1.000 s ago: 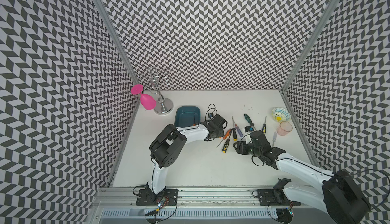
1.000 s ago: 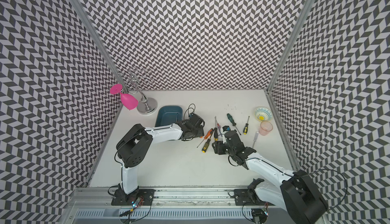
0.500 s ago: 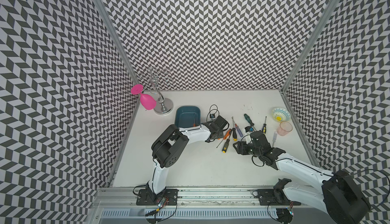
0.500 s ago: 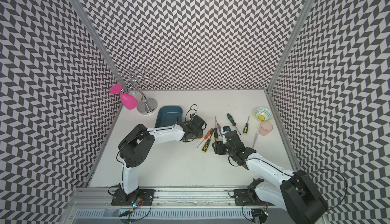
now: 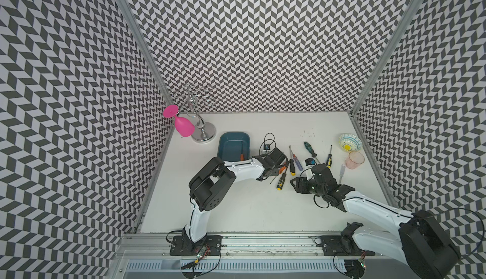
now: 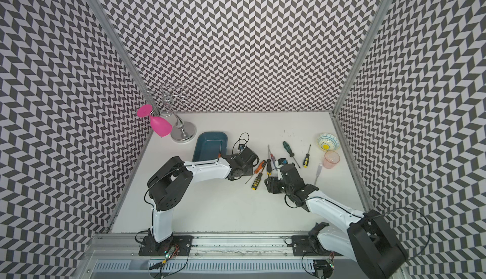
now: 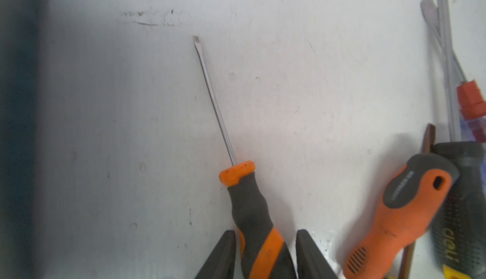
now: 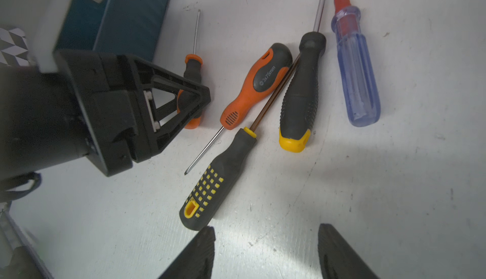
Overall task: Put the screwdriver on the desktop into the storage box
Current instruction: Pick up the screwdriver from the center of the board, then place the screwdriver in the storage box.
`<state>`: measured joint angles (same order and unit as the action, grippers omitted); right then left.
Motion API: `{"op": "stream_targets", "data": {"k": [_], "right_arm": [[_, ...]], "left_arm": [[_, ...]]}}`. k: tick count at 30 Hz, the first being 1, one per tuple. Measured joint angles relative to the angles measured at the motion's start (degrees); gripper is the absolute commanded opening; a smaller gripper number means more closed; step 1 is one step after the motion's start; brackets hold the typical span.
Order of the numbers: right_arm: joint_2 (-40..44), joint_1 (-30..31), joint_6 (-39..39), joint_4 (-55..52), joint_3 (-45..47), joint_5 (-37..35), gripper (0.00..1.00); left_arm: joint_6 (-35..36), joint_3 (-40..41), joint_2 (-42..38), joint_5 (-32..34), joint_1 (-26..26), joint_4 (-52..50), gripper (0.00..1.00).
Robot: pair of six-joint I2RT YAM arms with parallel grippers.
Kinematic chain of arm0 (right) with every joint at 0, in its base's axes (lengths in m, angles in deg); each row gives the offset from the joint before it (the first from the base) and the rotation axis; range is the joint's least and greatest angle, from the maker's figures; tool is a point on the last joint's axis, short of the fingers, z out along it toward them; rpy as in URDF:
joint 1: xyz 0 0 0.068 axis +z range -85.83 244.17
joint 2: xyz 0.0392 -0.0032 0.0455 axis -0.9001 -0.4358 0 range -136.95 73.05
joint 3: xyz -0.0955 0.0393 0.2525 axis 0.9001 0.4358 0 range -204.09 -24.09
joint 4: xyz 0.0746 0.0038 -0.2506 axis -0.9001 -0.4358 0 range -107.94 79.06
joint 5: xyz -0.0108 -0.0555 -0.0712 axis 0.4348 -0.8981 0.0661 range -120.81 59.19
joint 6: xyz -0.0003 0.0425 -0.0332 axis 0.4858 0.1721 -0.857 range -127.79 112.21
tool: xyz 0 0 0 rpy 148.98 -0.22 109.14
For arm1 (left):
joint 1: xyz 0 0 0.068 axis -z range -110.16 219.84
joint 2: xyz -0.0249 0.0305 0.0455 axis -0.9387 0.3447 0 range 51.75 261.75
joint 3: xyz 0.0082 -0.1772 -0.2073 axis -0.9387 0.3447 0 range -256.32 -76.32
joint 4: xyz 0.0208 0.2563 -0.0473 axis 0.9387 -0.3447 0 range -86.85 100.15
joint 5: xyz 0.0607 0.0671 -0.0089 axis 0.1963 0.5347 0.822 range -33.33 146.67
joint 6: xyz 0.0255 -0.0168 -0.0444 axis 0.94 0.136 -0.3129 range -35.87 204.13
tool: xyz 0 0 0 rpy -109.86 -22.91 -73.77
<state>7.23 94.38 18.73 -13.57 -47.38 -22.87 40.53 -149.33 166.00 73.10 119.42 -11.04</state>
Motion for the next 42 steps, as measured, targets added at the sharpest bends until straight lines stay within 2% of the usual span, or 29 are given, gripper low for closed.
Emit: {"op": "stream_targets", "data": {"k": [2,5,12,22,31,38,42], "right_arm": [[0.0,0.0,0.0,0.0,0.0,0.0,0.65],[0.0,0.0,0.1,0.0,0.0,0.0,0.65],[0.0,0.0,0.1,0.0,0.0,0.0,0.65],[0.1,0.0,0.0,-0.1,0.0,0.0,0.65],[0.2,0.0,0.1,0.0,0.0,0.2,0.65],[0.2,0.0,0.1,0.2,0.0,0.7,0.65],[0.2,0.0,0.1,0.2,0.0,0.6,0.65]], "left_arm": [[0.3,0.1,-0.1,0.1,0.0,-0.1,0.25],[0.6,0.4,-0.5,0.3,0.1,-0.2,0.18],[2.2,2.8,-4.3,0.2,0.3,-3.8,0.13],[6.5,3.4,-18.5,1.6,-0.7,-8.3,0.11],[11.9,9.6,-30.8,2.2,-10.4,-10.4,0.11],[15.7,11.5,-30.8,1.5,-16.6,-10.6,0.11],[17.9,11.3,-26.9,1.2,-18.4,-9.9,0.11]]}}
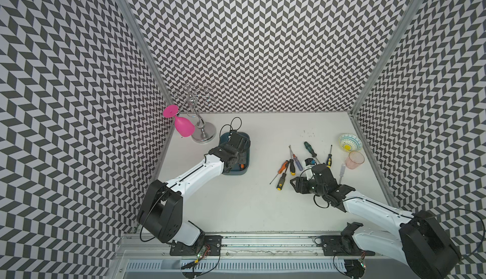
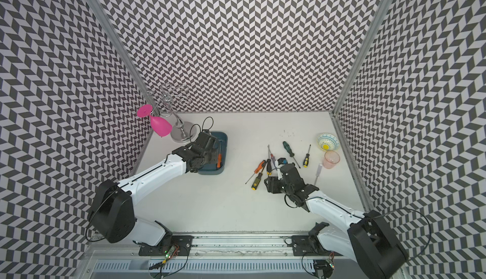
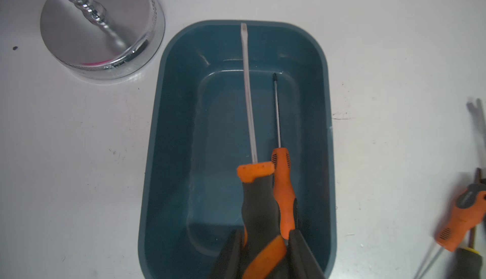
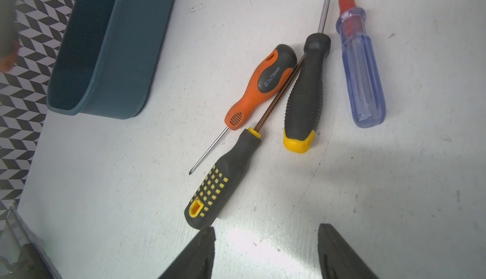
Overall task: Put the screwdriver on the desktop into the storage box
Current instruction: Place the screwdriver in the storage box.
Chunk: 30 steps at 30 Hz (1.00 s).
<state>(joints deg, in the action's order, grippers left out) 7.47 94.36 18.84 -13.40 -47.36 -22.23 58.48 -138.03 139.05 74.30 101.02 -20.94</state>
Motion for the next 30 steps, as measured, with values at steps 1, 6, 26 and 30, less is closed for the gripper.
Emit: {"op": "stream_targets", "data": {"k": [1,6,26,30], "right_arm": [[0.0,0.0,0.0,0.1,0.1,0.0,0.65],[0.0,0.0,0.0,0.5,0.7,0.0,0.65],[0.0,0.0,0.6,1.5,1.1,0.2,0.65],[0.0,0.0,0.6,1.6,1.5,0.2,0.65]], "left_arm": [[0.5,-0.1,1.7,-0.3,-0.5,0.1,0.11],[1.8,-1.3,9.2,-1.3,-2.2,0.4,0.11],[4.2,-5.6,18.2,-2.0,-3.5,2.5,0.21],[4.0,-5.6,18.6,-2.0,-3.5,2.5,0.29]]}}
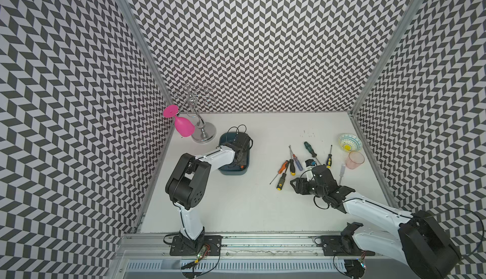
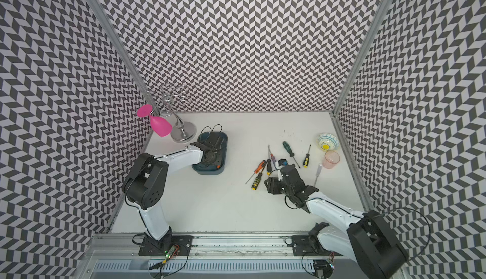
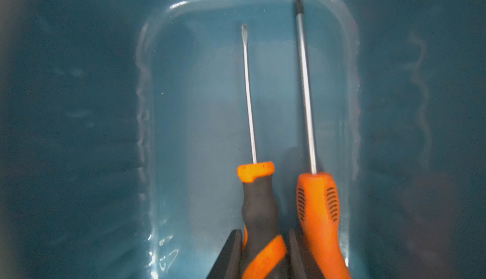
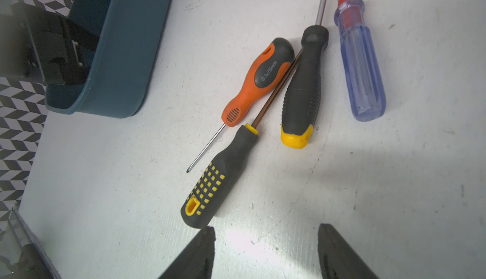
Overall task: Put the screwdriver on the desktop into the storage box
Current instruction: Place the screwdriver in the storage box, then pick up the screwdriver from the center of the board.
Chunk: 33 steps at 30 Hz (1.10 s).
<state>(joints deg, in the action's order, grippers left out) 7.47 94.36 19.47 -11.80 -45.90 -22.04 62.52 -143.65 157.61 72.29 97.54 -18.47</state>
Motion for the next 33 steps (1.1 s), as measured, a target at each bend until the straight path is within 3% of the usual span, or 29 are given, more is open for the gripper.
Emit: {"op": "stream_targets", "data": {"k": [7,14,22,33], "right_arm": [[0.0,0.0,0.0,0.0,0.0,0.0,0.65],[0.0,0.0,0.2,0.0,0.0,0.0,0.65],[0.0,0.0,0.2,-0.5,-0.3,-0.1,0.65],[0.2,0.0,0.1,-3.5,-2.8,-1.4,0.65]], "left_arm": [[-0.5,0.0,0.0,0.0,0.0,0.0,0.47],[-1.2,0.0,-2.4,-0.1,0.0,-0.4,0.47],[-3.2,3.8,-14.3,-0.5,1.3,-0.1,0.54],[-6.6,12.7,-25.7,-2.4,9.1,1.7,0.59]]}}
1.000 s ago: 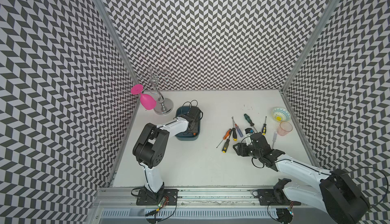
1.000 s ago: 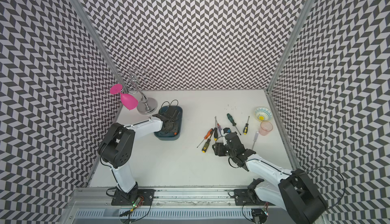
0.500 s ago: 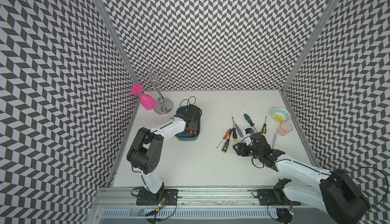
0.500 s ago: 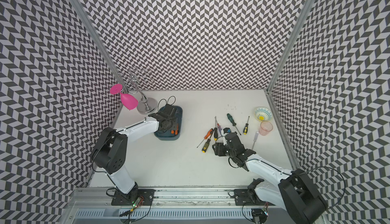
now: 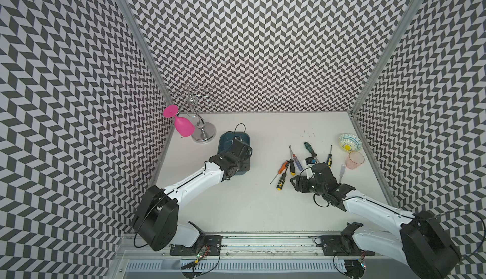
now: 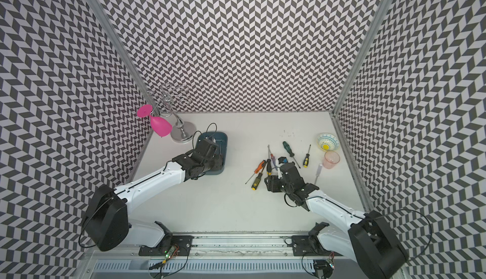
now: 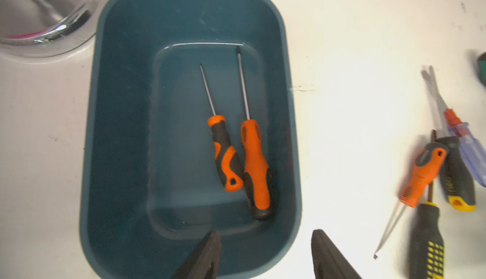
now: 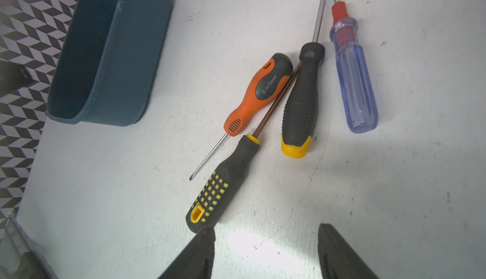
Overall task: Put the screwdriver on the desktop into the storage box
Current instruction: Pick up the screwdriver from the center of the board.
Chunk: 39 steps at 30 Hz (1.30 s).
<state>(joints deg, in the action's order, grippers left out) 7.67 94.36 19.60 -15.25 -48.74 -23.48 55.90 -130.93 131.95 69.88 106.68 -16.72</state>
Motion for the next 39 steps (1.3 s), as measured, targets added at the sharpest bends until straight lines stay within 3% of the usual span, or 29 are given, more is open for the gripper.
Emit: {"op": "stream_targets", "data": {"k": [16,39], "right_arm": [[1.0,0.0,-0.2,-2.1,-1.2,-1.1,0.65],[3.9,-3.3,0.0,-3.4,-1.3,-1.4,0.67]], "left_arm": [[-5.1,7.6,-5.6,-2.6,12.4,7.4,0.60],[-7.5,7.9,2.0,-4.1,21.6,14.9,0.63]]}}
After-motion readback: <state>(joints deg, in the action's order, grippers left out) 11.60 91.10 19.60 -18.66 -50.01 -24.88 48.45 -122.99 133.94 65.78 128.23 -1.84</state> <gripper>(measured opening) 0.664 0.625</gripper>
